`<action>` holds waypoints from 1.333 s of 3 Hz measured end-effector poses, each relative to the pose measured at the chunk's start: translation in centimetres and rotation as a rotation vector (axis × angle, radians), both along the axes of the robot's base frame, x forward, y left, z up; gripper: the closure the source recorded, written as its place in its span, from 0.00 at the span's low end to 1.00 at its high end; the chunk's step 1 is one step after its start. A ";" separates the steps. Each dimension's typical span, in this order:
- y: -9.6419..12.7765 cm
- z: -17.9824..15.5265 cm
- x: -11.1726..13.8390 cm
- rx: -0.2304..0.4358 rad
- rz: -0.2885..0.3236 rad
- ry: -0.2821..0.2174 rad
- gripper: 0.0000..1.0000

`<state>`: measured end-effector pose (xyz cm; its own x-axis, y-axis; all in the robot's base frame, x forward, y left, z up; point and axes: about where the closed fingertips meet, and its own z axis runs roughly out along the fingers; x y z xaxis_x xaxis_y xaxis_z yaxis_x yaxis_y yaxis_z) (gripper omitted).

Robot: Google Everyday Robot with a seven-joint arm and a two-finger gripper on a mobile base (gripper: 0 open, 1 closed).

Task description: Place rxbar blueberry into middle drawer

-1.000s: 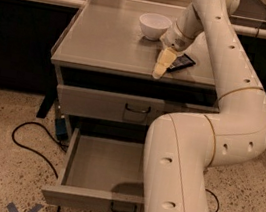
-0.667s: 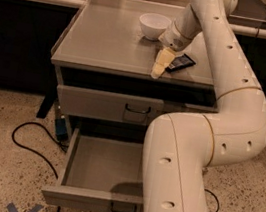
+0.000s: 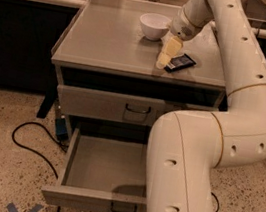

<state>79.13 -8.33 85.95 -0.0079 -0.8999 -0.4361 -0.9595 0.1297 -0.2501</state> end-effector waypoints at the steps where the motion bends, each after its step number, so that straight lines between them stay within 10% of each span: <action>1: 1.9 -3.1 -0.5 0.082 0.047 0.073 0.00; 2: -0.4 -5.0 -2.9 0.105 0.080 0.163 0.00; 4: -2.8 -3.5 -3.2 0.145 0.024 0.144 0.00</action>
Offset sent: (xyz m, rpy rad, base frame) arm 0.0111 -0.0780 -0.0209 0.0997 0.3216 0.1385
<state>75.96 -11.16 82.47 -0.0588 -0.8286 -0.5567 -0.9872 0.1311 -0.0908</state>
